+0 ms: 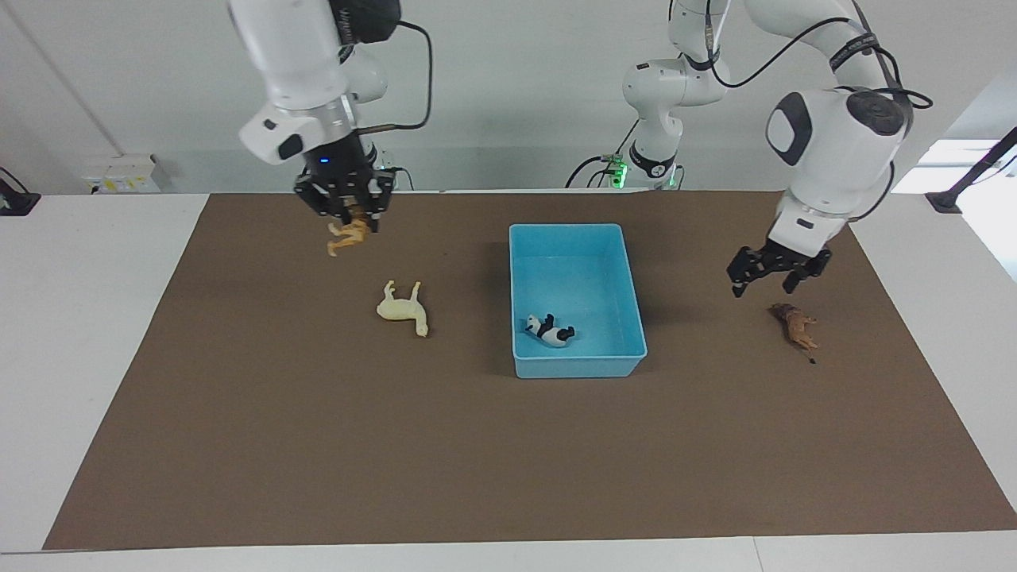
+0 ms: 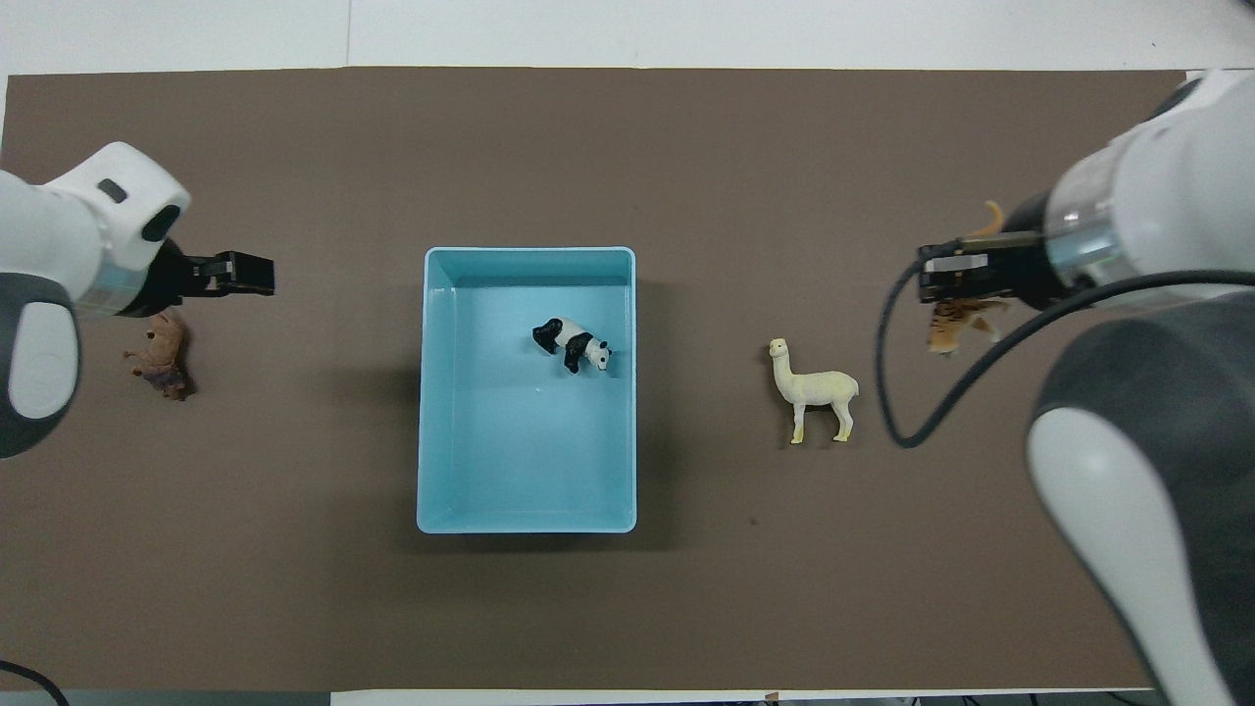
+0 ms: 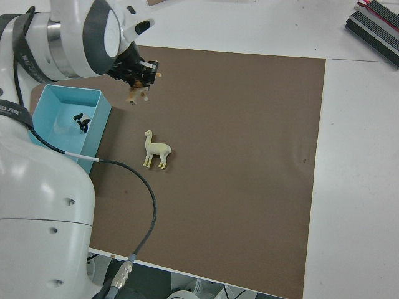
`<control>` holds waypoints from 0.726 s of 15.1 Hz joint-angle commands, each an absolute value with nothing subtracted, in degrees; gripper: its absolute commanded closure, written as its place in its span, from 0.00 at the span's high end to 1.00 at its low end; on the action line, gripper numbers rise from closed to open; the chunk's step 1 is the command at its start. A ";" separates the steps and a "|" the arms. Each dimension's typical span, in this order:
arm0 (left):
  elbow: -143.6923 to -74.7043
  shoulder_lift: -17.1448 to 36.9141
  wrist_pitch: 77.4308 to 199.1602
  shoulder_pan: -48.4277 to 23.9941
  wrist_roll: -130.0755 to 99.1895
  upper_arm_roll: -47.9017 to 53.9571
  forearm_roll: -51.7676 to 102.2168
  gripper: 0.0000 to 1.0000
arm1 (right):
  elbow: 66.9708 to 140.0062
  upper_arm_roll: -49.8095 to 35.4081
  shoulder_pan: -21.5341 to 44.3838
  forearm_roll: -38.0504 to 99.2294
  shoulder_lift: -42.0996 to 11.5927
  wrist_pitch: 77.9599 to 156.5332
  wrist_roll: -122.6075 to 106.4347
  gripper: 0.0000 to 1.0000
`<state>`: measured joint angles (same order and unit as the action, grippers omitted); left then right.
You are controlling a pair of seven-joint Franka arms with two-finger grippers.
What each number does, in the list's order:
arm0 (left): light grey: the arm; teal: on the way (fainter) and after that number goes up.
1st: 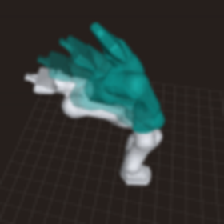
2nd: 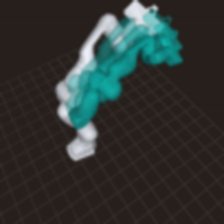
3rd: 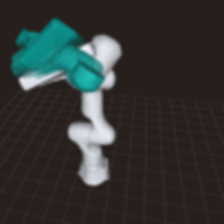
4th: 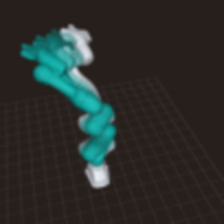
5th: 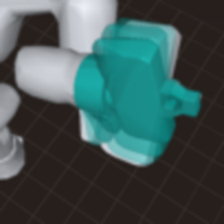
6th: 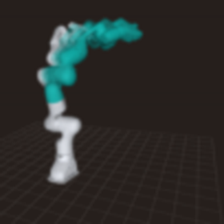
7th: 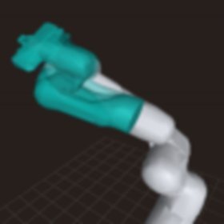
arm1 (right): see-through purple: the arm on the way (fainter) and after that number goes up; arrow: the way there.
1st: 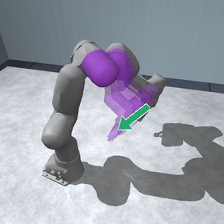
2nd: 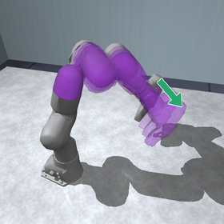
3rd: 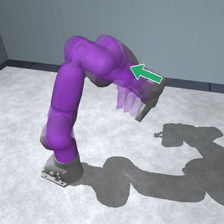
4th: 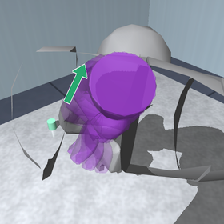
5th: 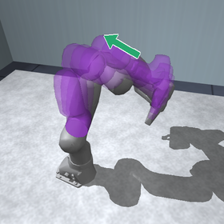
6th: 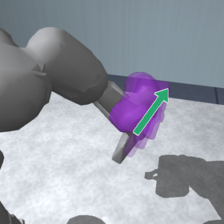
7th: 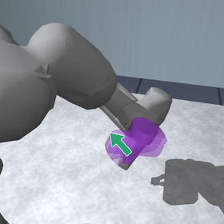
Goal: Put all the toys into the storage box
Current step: 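Carry the tiger over the box with the right gripper and release it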
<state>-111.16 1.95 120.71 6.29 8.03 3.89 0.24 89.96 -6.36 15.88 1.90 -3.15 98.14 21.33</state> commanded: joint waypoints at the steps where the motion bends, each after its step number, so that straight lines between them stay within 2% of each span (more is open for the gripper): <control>1: -114.34 5.08 129.78 13.42 23.87 4.66 0.53 1.00 | 89.21 -5.89 25.89 1.50 -10.95 107.09 30.81 0.00; 5: -114.70 10.36 139.47 18.80 33.66 4.66 0.53 1.00 | 91.57 -5.89 33.21 1.41 -18.97 121.61 36.02 0.00; 7: -116.36 12.21 143.06 19.25 33.75 4.57 0.53 1.00 | 91.49 -5.63 36.72 -0.95 -24.84 126.10 38.66 0.00; 9: -118.99 14.23 147.64 19.60 33.66 4.66 0.53 1.00 | 91.84 -5.62 37.44 -4.12 -27.16 128.15 40.51 0.00; 10: -119.70 15.02 148.61 19.43 33.75 4.66 0.53 1.00 | 91.67 -5.62 37.44 -4.13 -27.25 127.62 40.69 0.29; 11: -119.97 16.07 149.23 19.86 33.92 4.66 0.53 1.00 | 90.80 -5.62 37.53 -3.70 -27.16 125.18 41.13 0.97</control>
